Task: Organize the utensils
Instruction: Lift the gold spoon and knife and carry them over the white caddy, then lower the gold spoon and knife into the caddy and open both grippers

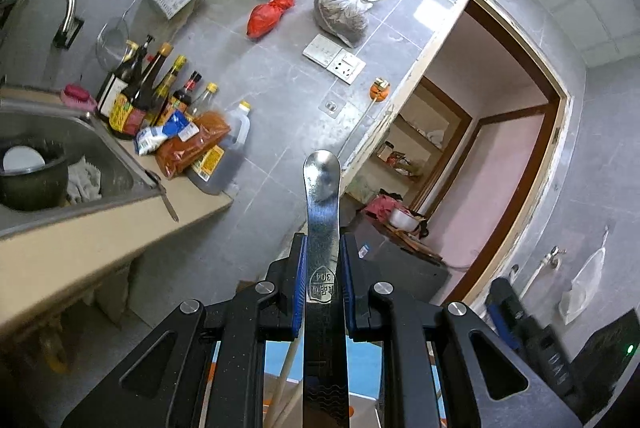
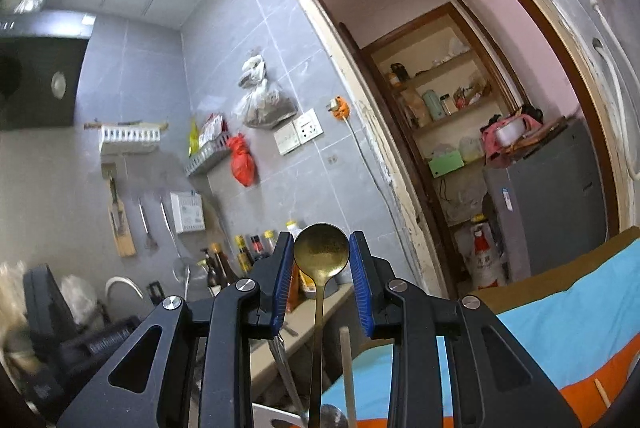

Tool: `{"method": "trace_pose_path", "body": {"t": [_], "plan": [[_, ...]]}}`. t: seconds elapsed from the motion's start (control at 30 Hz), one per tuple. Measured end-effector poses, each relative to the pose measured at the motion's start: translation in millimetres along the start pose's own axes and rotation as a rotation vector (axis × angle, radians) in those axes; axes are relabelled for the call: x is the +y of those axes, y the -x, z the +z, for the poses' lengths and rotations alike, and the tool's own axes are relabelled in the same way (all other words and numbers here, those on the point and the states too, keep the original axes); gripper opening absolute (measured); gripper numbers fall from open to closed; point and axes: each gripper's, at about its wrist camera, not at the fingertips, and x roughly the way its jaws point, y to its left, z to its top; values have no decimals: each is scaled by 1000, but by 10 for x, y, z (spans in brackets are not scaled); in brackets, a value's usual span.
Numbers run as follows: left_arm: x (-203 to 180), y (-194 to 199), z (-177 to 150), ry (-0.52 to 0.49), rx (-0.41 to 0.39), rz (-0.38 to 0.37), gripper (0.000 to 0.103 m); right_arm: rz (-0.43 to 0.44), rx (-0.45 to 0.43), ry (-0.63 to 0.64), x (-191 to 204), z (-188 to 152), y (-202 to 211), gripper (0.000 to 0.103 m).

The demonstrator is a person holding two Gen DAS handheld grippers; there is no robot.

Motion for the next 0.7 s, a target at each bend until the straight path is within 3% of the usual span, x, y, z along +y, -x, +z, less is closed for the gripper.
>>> {"method": "trace_pose_path", "body": {"t": [0.27, 0.47, 0.7], "plan": [[-4, 68, -123, -41, -27, -13, 13, -5, 2, 136, 137, -188, 12, 26], [-96, 106, -267, -145, -46, 13, 13, -19, 28, 156, 136, -277, 63, 26], [-78, 88, -378, -184, 41, 30, 13, -4, 49, 216, 179, -215, 131, 26]]}}
